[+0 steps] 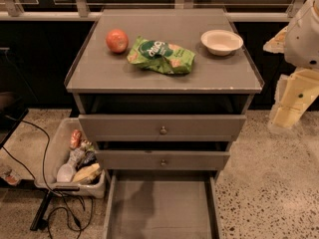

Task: Place green rice chip bag into bottom drawer

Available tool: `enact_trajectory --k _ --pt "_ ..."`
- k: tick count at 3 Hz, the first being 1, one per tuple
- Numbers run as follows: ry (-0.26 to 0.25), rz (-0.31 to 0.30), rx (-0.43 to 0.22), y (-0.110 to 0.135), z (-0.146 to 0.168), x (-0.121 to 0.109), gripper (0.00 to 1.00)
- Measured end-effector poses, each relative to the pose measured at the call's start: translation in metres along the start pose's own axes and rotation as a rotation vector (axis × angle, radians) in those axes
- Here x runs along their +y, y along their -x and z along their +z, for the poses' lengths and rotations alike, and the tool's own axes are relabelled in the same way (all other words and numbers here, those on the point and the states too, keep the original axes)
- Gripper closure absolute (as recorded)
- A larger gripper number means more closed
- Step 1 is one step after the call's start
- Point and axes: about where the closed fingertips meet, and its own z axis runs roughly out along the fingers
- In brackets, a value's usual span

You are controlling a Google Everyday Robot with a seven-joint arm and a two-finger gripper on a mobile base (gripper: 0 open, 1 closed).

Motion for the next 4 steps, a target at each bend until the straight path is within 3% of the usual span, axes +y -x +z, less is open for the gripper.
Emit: enact_trajectory --k 1,2,3,4 --pt "-0.005 -0.001 0.000 0.002 0.001 -0.002 0.00" --pt "-0.038 -0.020 -0.024 0.024 0.011 -0.022 0.00" --pt "-0.081 -0.040 -0.099 0.057 0.027 -0.054 0.00" --pt "-0.134 -0.056 -0.223 0.090 0.035 -0.095 0.00"
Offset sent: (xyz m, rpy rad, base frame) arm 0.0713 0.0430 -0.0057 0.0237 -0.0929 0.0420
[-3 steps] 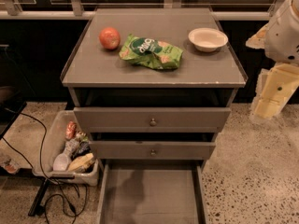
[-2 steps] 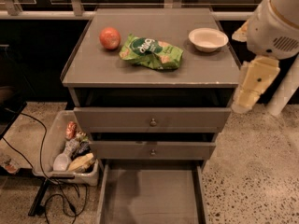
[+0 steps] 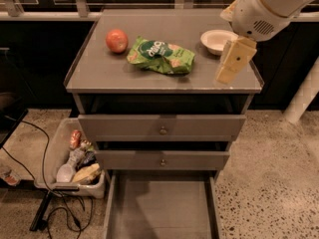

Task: Place green rice chip bag into bottom drawer

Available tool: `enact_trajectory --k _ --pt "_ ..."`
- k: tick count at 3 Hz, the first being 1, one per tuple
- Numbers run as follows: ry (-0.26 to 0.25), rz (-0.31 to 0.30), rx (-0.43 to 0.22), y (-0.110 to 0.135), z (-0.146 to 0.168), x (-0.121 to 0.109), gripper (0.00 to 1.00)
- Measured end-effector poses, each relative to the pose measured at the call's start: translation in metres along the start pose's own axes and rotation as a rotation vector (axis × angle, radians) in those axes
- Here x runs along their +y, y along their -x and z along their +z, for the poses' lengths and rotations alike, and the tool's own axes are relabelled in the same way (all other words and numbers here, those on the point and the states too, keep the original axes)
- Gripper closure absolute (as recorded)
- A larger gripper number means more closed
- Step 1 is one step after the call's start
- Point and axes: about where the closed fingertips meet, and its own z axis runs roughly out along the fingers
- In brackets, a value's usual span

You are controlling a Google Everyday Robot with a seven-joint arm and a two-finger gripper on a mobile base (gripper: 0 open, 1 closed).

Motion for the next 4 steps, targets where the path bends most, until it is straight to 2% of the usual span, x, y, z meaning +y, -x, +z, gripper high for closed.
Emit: enact_trajectory --k 1,2,3,4 --pt "0.000 0.000 0.000 0.000 0.000 0.000 0.00" --pt "-0.011 0.001 -0.044 0.009 0.014 -0.007 0.00" --pt "-0.020 -0.005 -0.162 0.038 0.049 -0.031 0.00" --pt "0.006 0.019 -0.289 0.061 0.088 -0.056 0.00"
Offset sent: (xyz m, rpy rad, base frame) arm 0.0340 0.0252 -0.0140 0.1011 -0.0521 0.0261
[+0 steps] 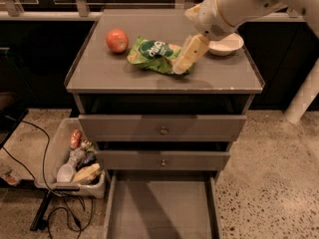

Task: Place green rice chip bag into bottom drawer

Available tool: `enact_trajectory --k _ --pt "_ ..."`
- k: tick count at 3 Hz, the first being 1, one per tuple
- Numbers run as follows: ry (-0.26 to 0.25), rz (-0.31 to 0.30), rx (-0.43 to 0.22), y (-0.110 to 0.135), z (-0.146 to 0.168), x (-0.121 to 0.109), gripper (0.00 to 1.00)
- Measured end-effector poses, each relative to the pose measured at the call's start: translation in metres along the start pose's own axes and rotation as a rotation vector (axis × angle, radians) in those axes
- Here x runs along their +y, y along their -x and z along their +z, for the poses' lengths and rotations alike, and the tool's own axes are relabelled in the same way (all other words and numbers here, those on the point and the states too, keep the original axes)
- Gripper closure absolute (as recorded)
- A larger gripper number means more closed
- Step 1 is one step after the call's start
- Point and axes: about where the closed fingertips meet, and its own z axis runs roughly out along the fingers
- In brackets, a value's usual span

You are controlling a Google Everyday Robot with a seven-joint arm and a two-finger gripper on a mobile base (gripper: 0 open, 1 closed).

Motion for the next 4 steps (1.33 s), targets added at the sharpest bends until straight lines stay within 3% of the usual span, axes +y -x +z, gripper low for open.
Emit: enact_trajectory --k 1,2,3,4 --pt "0.056 0.033 -0.104 0.012 0.043 -0.021 0.00" --pt "0.114 0.061 -0.121 0.015 0.083 -0.032 0.00" --pt "0.129 0.078 -0.064 0.009 0.117 -0.040 0.00" --pt "0.104 0.101 0.037 -0.013 0.143 -0.047 0.00"
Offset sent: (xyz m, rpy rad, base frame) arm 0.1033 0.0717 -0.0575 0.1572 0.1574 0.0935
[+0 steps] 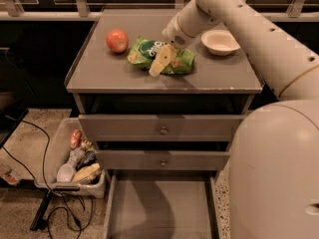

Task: Place green rice chip bag into bottom drawer

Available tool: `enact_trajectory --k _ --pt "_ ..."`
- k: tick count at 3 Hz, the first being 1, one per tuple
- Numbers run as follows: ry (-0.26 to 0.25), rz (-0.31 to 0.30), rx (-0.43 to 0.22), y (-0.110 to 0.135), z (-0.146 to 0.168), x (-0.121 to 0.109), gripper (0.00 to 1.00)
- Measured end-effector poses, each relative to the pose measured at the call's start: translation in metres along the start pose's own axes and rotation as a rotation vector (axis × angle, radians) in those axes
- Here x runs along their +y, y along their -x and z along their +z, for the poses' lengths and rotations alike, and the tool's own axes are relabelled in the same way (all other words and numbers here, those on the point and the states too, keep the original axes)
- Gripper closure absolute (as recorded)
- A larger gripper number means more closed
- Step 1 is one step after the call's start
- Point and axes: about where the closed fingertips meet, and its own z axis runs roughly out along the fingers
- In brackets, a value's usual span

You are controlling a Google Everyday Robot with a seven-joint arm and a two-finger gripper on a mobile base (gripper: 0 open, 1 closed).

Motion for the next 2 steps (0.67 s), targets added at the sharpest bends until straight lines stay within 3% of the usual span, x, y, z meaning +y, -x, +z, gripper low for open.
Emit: enact_trajectory --k 1,2 --pt "-0.033 0.017 0.074 -0.0181 0.0192 -0.0043 0.00" --pt "-0.033 0.018 0.081 -0.0207 0.0217 -0.0040 0.18"
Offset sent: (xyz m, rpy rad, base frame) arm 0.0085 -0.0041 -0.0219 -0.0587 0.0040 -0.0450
